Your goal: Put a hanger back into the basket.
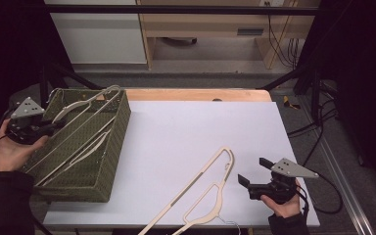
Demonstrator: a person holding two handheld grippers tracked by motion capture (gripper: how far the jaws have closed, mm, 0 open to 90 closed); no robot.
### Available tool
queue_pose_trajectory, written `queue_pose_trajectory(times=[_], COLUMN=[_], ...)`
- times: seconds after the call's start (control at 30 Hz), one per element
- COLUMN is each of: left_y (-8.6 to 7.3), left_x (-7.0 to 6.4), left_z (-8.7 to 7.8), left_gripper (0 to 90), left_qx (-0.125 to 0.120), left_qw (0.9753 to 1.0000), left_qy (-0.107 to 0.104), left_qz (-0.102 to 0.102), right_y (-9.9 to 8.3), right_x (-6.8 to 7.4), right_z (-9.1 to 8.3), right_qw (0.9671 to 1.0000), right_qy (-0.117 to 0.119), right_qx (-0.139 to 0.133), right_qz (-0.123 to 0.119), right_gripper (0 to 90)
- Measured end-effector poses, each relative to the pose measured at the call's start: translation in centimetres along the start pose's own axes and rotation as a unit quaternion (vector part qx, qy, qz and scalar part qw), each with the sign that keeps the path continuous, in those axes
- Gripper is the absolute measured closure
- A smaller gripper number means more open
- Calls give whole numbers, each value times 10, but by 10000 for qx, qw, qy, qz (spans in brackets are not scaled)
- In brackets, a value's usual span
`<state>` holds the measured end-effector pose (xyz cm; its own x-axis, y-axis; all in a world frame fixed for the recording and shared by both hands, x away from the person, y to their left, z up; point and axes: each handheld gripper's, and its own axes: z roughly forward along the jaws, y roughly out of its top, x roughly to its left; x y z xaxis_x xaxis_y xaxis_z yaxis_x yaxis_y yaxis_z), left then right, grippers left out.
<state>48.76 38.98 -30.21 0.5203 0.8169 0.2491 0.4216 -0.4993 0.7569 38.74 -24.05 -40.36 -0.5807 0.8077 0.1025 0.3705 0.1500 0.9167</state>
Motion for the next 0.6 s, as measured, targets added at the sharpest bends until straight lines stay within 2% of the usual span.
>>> queue_pose_trajectory(times=[0.1,0.17,0.37,0.6], left_y=[-1,-2,-18,-42], left_x=[-5,-8,-15,-23], left_z=[6,11,32,50], left_gripper=[857,857,857,856], left_qx=[110,276,474,531], left_qw=[9998,9991,9984,9984], left_qy=[37,58,107,128], left_qz=[169,320,300,171], right_y=[0,0,-1,-1], right_x=[0,0,0,1], right_z=[0,0,1,3], right_qw=[10000,10000,10000,10000], right_qy=[-1,13,6,9], right_qx=[11,20,30,52], right_qz=[-3,-30,-36,-20], right_gripper=[53,53,53,54])
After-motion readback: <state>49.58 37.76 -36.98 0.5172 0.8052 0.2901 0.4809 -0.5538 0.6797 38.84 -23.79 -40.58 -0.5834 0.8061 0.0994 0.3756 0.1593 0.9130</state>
